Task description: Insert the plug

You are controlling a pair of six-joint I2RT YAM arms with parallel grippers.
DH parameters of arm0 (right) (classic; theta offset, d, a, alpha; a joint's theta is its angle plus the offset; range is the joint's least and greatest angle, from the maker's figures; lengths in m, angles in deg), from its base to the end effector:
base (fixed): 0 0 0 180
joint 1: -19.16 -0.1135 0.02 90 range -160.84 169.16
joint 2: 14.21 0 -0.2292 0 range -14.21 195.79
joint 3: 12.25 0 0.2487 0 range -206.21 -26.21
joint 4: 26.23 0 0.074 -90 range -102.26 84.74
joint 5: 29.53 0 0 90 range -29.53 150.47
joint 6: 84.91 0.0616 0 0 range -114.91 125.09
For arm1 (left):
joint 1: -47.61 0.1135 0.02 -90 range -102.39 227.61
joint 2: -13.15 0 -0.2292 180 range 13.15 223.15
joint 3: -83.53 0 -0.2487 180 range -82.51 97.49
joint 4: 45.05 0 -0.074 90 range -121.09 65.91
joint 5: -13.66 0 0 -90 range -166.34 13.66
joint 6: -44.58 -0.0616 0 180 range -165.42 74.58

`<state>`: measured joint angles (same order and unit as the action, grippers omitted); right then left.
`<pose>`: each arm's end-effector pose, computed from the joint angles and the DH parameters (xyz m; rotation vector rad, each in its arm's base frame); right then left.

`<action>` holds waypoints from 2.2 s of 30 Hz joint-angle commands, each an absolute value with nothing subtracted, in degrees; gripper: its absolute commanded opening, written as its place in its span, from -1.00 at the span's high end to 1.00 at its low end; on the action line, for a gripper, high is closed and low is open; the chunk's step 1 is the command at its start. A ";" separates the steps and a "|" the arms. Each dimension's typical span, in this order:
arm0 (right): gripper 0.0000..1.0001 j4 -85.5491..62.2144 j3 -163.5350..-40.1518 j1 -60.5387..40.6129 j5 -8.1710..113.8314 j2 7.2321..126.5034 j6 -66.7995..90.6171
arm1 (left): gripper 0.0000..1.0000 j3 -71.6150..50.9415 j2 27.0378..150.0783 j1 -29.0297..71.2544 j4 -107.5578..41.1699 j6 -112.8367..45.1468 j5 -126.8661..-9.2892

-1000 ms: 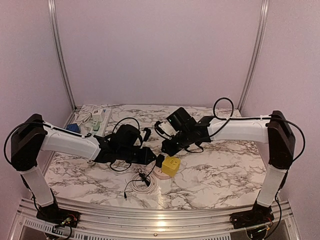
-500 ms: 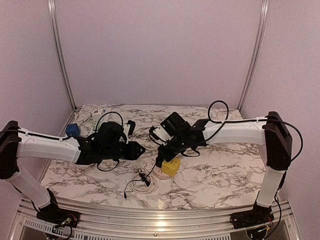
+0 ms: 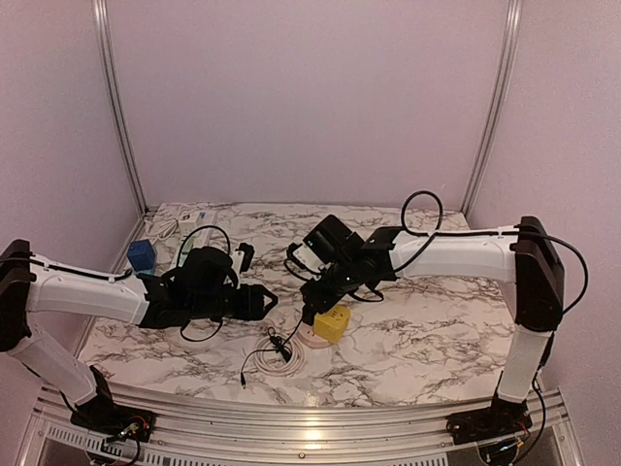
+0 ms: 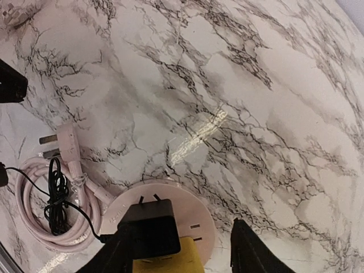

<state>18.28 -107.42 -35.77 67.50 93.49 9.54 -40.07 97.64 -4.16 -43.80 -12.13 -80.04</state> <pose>0.2394 0.3279 0.1645 -1.0547 2.3470 0.2397 0.2107 -0.2611 0.1582 0.3111 2.1700 -0.8146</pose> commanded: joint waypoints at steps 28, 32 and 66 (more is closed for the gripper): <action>-0.97 10.30 -86.94 -28.20 82.60 57.50 13.03 | -0.81 -9.05 120.94 -21.29 -26.34 -23.52 -94.57; -0.97 9.48 -85.76 -27.92 83.05 55.67 13.09 | -0.81 -8.11 122.38 -21.56 -25.21 -24.20 -96.76; -0.97 8.41 -83.57 -27.89 81.51 53.83 13.79 | -0.25 -6.59 125.08 -19.66 -20.81 -25.68 -100.89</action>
